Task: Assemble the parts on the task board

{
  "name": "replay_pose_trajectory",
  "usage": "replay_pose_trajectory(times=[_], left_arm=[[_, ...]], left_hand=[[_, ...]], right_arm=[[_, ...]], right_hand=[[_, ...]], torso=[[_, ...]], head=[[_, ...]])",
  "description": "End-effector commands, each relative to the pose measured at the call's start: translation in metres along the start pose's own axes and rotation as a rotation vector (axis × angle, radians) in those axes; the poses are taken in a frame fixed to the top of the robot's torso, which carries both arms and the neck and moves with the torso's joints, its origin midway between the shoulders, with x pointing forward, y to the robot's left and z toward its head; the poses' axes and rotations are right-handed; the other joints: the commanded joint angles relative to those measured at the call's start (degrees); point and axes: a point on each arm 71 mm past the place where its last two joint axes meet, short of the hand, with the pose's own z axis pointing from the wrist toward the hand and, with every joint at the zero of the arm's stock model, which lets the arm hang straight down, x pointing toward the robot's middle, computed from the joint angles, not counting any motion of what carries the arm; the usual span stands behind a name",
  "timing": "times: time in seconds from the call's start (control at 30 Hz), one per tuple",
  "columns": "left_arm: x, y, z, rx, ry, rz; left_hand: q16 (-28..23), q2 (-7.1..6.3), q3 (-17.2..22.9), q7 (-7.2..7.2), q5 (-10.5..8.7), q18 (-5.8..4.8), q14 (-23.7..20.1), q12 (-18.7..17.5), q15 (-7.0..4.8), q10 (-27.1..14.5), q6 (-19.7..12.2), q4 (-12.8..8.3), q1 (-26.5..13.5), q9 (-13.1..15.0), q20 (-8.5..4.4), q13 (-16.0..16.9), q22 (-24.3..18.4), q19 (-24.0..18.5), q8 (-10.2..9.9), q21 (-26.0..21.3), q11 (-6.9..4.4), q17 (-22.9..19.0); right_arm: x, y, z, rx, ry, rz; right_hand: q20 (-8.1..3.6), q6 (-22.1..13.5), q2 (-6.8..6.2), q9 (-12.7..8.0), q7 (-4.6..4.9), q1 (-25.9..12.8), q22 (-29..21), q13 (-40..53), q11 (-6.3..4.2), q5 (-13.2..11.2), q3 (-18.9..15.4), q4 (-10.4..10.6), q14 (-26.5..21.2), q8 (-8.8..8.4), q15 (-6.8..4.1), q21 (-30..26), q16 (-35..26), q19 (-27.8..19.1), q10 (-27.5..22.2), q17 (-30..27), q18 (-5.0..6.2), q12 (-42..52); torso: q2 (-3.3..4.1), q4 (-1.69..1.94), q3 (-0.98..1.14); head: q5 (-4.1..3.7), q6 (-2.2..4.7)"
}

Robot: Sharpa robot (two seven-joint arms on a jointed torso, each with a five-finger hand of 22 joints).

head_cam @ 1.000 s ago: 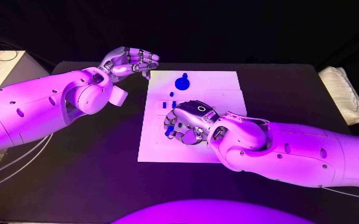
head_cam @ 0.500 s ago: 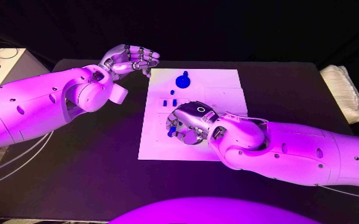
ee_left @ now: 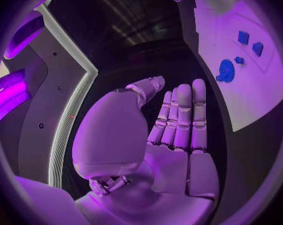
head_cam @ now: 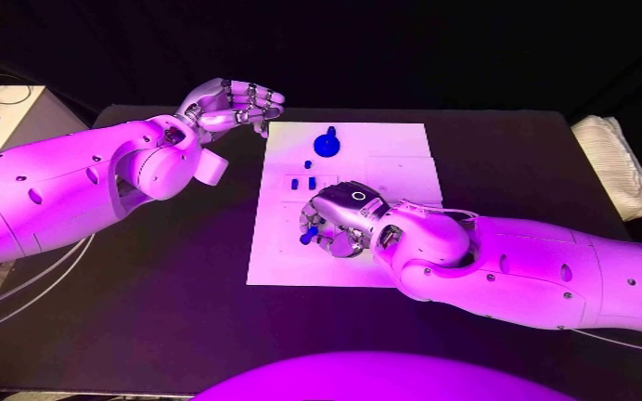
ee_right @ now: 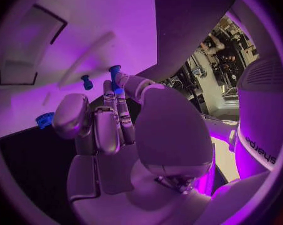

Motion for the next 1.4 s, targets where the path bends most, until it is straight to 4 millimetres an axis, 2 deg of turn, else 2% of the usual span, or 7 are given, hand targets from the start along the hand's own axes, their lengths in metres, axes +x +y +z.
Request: replay_pose_trajectory(times=[0.03,0.37,0.57,1.07,1.2,1.3,1.4], left_arm=[[0.0020,-0.0013,0.0003,0.008,0.016,-0.003],[0.0018,-0.0013,0.0001,0.007,0.015,-0.003],[0.0019,-0.0013,0.0001,0.006,0.016,-0.003],[0.0017,-0.0010,-0.0003,0.002,0.018,-0.004],[0.0017,-0.0010,-0.0002,0.001,0.019,-0.004],[0.0017,-0.0009,-0.0002,0.001,0.019,-0.004],[0.0016,-0.0009,-0.0002,0.001,0.020,-0.004]], left_hand=[[0.28,0.45,-0.32,-0.03,0.17,0.81,-0.14,0.08,0.36,-0.37,-0.29,-0.15,-0.19,-0.05,0.19,0.05,-0.05,0.25,0.19,-0.29,0.18,-0.05],[0.28,0.45,-0.32,-0.03,0.17,0.81,-0.14,0.08,0.36,-0.37,-0.29,-0.15,-0.19,-0.05,0.19,0.05,-0.05,0.25,0.19,-0.29,0.18,-0.05],[0.28,0.45,-0.32,-0.03,0.17,0.81,-0.14,0.08,0.36,-0.37,-0.29,-0.15,-0.19,-0.05,0.19,0.05,-0.05,0.25,0.19,-0.29,0.18,-0.05],[0.28,0.45,-0.32,-0.03,0.17,0.81,-0.14,0.08,0.36,-0.37,-0.29,-0.15,-0.19,-0.05,0.19,0.05,-0.05,0.25,0.19,-0.29,0.18,-0.05],[0.28,0.45,-0.32,-0.03,0.17,0.81,-0.14,0.08,0.36,-0.37,-0.29,-0.15,-0.19,-0.05,0.19,0.05,-0.05,0.25,0.19,-0.29,0.18,-0.05],[0.28,0.45,-0.32,-0.03,0.17,0.81,-0.14,0.08,0.36,-0.37,-0.29,-0.15,-0.19,-0.05,0.19,0.05,-0.05,0.25,0.19,-0.29,0.18,-0.05],[0.28,0.45,-0.32,-0.03,0.17,0.81,-0.14,0.08,0.36,-0.37,-0.29,-0.15,-0.19,-0.05,0.19,0.05,-0.05,0.25,0.19,-0.29,0.18,-0.05]], right_arm=[[0.0033,-0.0020,0.0001,0.011,0.027,-0.038],[0.0051,0.0030,0.0027,-0.023,0.031,-0.022],[0.0066,0.0061,0.0052,-0.050,0.035,0.010],[0.0053,0.0035,0.0049,-0.039,0.005,0.026],[0.0034,0.0024,0.0037,-0.038,-0.019,0.032],[0.0013,0.0020,0.0020,-0.039,-0.044,0.042],[-0.0014,0.0014,-0.0009,-0.041,-0.072,0.055]], right_hand=[[0.03,0.43,1.35,-0.06,-0.15,0.73,0.05,1.13,-2.28,0.15,0.23,0.00,1.59,0.15,-0.31,0.06,0.27,0.31,2.79,0.07,-0.83,0.33],[0.13,0.12,1.01,0.17,-0.04,0.11,-0.62,1.14,-2.12,0.03,0.14,-0.04,1.40,0.12,-0.18,-0.59,-0.12,-0.04,2.46,-0.78,-0.70,-0.26],[1.05,-3.31,-3.06,-0.26,0.63,-4.13,-3.06,0.47,-0.77,1.57,-2.70,1.49,1.28,-2.02,0.95,-3.22,-0.20,-1.45,-1.43,-1.09,-0.22,-3.24],[2.26,-6.59,-3.87,-1.03,1.59,-3.30,-9.87,-0.57,0.59,1.88,-5.60,1.78,-0.96,-4.68,2.13,-10.46,-3.00,-4.73,-8.31,-6.69,1.18,-4.47],[2.92,-8.46,-2.82,-1.65,1.68,-1.15,-15.47,-0.58,1.32,2.02,-10.76,2.18,-3.17,-6.42,2.78,-16.57,-5.19,-7.32,-13.25,-11.00,2.22,-3.83],[3.39,-9.48,-1.34,-2.34,1.35,2.04,-18.84,-0.42,1.86,2.30,-18.10,4.08,-4.45,-7.87,3.28,-20.53,-6.01,-8.48,-16.76,-13.14,2.82,-1.74],[3.85,-10.81,-1.02,-3.15,0.62,7.73,-22.44,-0.17,2.33,3.75,-28.82,10.16,-5.86,-9.29,3.84,-24.86,-6.71,-9.49,-20.53,-15.50,3.42,1.32]], torso=[[0.03,-0.01,0.04],[0.00,0.00,0.01],[0.01,0.02,0.03],[-0.01,-0.02,0.04],[0.00,0.00,0.05],[-0.03,-0.02,0.06],[-0.03,0.00,0.06]], head=[[0.00,0.07],[-0.14,-0.01],[-0.14,-0.04],[-0.25,-0.13],[-0.27,-0.08],[-0.37,0.02],[-0.52,0.09]])
